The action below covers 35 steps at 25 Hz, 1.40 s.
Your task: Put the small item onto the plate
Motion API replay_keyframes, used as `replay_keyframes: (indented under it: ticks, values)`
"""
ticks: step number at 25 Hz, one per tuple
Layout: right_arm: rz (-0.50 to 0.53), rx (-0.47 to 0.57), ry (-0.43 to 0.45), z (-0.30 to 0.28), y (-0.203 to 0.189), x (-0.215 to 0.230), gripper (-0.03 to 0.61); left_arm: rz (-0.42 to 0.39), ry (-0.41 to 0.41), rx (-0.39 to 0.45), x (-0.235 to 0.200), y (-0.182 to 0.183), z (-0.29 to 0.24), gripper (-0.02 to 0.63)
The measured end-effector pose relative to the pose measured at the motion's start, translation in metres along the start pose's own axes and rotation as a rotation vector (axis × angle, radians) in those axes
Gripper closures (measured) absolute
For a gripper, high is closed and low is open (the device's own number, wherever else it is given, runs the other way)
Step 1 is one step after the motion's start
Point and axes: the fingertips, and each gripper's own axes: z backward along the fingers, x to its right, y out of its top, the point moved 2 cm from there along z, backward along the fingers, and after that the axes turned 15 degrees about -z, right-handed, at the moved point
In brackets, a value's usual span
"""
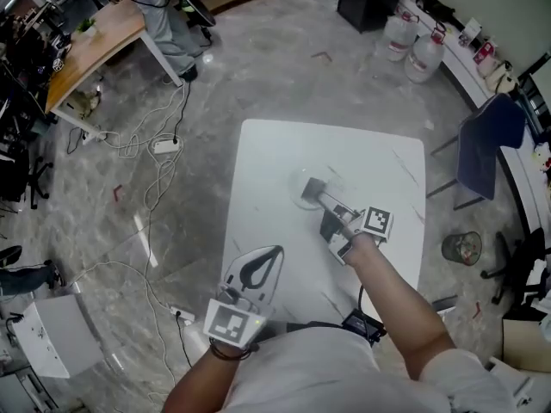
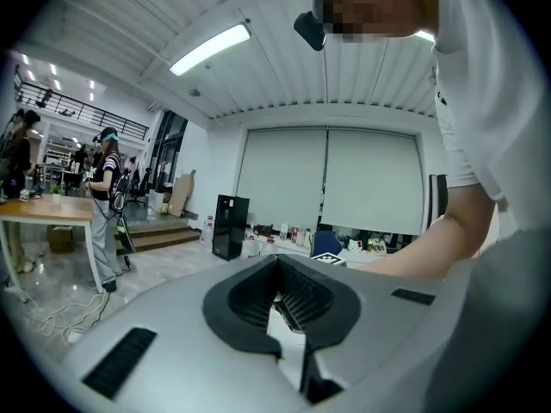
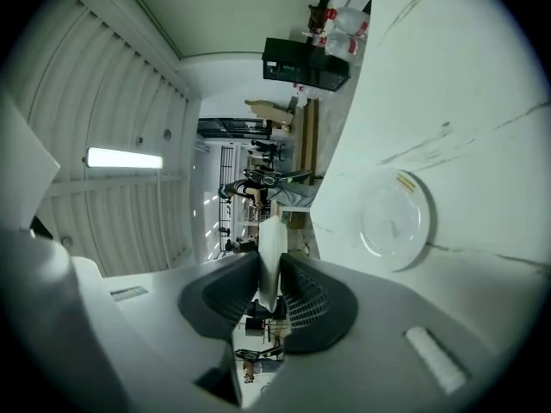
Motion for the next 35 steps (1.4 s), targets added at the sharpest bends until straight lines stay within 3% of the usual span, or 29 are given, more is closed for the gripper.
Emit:
replay_keyframes:
  ticks: [6,17,28,35]
  values:
    - [-0.055,-0.004,-0.021,-0.037,0.026,0.045,0.497,0.014,0.002,-0.011,-0.012,-0.019,-0.023,0.607]
    - [-0.047,0.029,-0.114,-0.062,0.066,0.107,0.497,0.012,0.022,-0.033,-0.025,-0.043,-0.045,0.607]
    - [-0.051,0.015,-0.152,-0.066,0.072,0.125,0.499,0.029,0.021,0.012,-0.042,-0.062,-0.106,0.607]
    - [-0.089,-0.008,-0.227,-0.071,0.069,0.13,0.495,0.025,0.008,0.024,-0.04,-0.063,-0.12,0.607]
